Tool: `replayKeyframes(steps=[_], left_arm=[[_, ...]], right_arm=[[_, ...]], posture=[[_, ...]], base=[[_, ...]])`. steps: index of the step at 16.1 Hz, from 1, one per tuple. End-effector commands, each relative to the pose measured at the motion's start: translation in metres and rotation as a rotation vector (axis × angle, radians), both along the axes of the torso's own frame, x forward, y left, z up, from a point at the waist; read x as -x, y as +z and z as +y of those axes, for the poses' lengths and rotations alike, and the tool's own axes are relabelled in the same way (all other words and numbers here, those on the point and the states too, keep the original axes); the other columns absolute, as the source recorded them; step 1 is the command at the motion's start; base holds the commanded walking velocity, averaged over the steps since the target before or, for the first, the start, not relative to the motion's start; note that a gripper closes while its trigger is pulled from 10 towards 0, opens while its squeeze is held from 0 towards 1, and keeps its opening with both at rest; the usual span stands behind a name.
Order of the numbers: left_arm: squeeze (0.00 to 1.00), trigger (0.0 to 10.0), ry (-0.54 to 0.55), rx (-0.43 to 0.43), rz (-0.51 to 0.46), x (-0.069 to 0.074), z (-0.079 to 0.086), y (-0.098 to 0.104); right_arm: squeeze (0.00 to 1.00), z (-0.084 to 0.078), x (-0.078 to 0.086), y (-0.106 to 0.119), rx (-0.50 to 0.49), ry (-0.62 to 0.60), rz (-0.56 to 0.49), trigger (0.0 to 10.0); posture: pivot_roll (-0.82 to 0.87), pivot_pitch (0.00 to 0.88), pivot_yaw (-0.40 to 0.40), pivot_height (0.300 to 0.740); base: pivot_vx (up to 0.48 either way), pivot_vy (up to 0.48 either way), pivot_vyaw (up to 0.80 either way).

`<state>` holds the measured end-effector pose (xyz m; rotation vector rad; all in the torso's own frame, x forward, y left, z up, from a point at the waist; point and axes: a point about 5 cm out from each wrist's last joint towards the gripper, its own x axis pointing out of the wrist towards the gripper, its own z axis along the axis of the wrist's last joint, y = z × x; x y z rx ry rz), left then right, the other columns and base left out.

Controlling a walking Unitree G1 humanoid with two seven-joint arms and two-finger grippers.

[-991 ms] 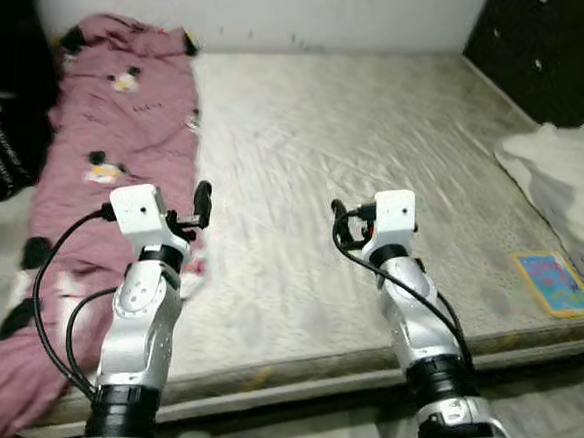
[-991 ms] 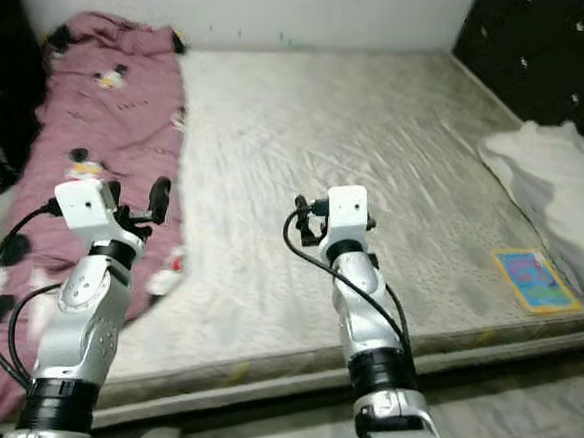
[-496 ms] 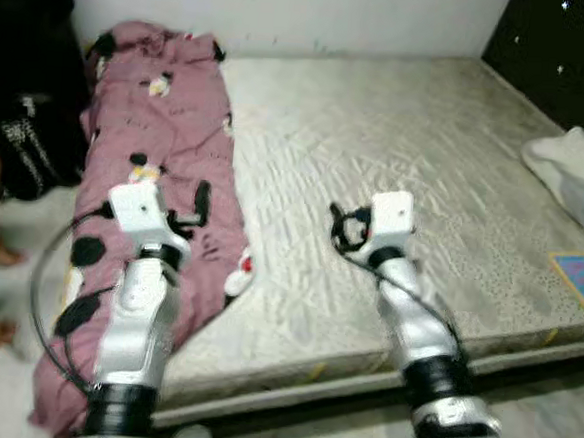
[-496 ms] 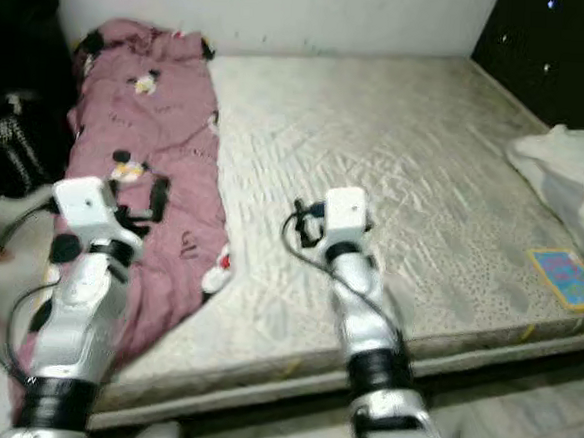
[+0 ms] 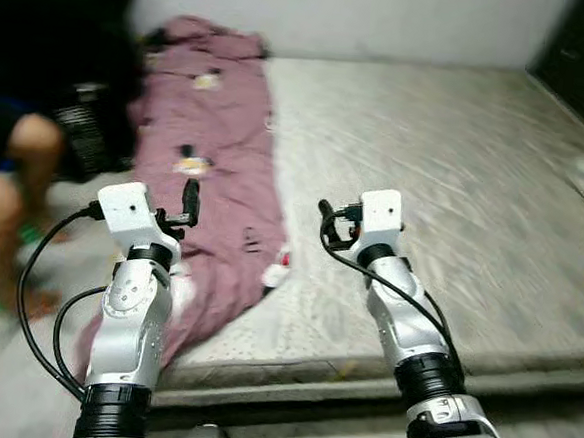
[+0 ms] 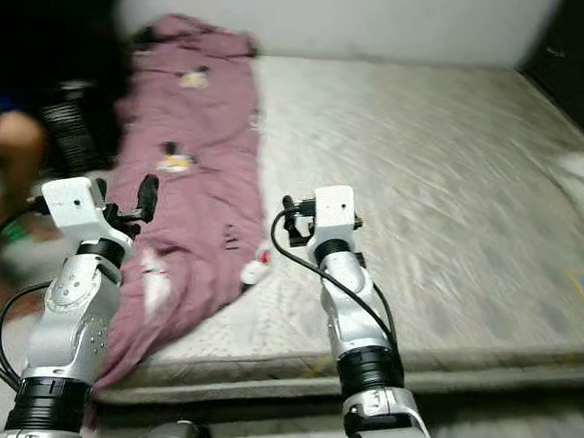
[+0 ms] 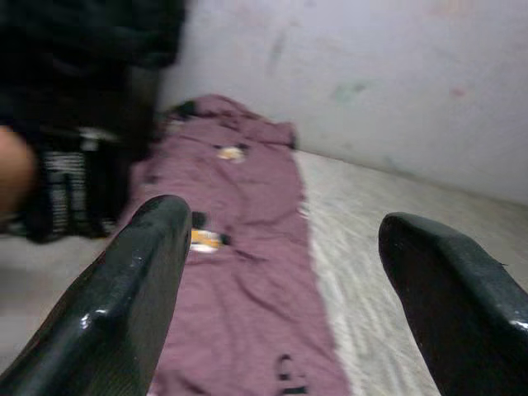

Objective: Clean up the room

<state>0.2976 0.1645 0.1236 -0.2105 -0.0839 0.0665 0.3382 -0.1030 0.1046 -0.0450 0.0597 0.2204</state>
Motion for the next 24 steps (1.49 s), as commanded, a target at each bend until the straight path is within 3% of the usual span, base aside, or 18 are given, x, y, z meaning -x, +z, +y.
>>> replayKeyframes(steps=[1, 7, 19, 22, 24], left_arm=[[0.0, 10.0, -0.002, 0.002, 0.0, -0.0004, -0.0003, 0.0014], [0.0, 10.0, -0.007, 0.007, -0.004, -0.0009, -0.0007, 0.0019], [0.0, 10.0, -0.001, -0.003, -0.001, -0.0016, -0.0003, 0.0021], [0.0, 10.0, 0.039, -0.045, 0.012, -0.0005, 0.002, 0.0012], [0.0, 10.0, 0.025, 0.073, 0.077, 0.0025, 0.0058, -0.0034]], right_arm=[[0.0, 0.0006, -0.0015, 0.0039, -0.001, 0.006, -0.016, 10.0], [0.0, 0.0004, -0.0017, 0.0025, 0.002, 0.009, -0.011, 10.0], [0.0, 0.0032, -0.0055, 0.006, -0.016, 0.008, -0.022, 10.0], [0.0, 0.0018, -0.0063, 0.0045, -0.022, -0.006, -0.008, 10.0], [0.0, 0.0018, -0.0066, 0.0045, -0.025, -0.007, -0.009, 10.0]], posture=[[0.06, 0.013, 0.005, 0.74], [0.06, 0.005, -0.002, 0.74], [0.07, 0.008, 0.004, 0.74], [0.07, 0.009, 0.004, 0.74], [0.07, 0.01, 0.005, 0.74]], base=[[0.0, 0.0, 0.8], [0.0, 0.0, 0.76], [0.0, 0.48, 0.0], [0.0, 0.0, 0.0], [0.0, 0.0, -0.8]])
